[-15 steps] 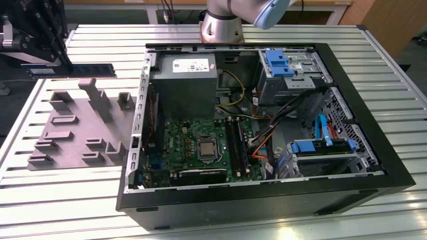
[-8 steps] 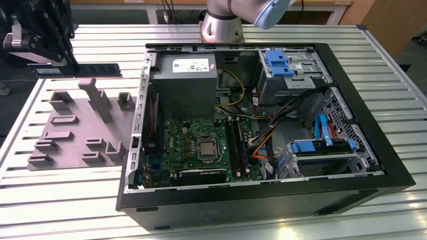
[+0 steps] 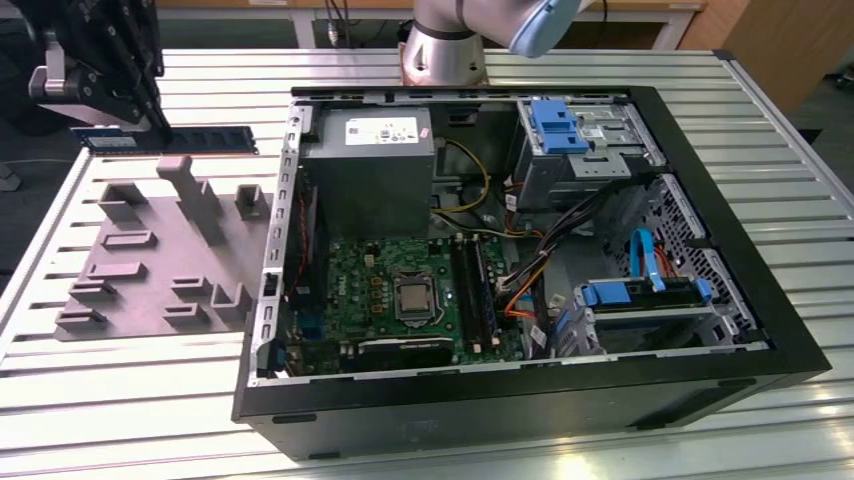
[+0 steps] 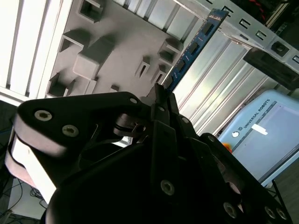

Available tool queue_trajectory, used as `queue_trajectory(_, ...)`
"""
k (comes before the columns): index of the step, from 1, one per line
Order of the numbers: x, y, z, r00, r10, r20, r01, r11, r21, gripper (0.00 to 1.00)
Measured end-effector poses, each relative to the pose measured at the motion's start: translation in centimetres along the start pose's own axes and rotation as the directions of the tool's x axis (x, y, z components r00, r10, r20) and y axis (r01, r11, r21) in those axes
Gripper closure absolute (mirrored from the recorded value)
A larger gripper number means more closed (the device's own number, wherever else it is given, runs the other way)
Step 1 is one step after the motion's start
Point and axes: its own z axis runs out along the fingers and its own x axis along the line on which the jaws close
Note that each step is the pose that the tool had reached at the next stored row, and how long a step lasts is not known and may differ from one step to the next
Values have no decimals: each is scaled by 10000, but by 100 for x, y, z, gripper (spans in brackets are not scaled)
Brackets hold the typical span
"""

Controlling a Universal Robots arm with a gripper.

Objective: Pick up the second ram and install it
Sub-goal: 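Pick up the second ram and move it above second insertion slot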

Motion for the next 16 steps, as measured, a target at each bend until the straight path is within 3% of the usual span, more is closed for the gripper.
queue_trajectory(16,-9,-259,-4,10000,0,0,0,10000,0,86)
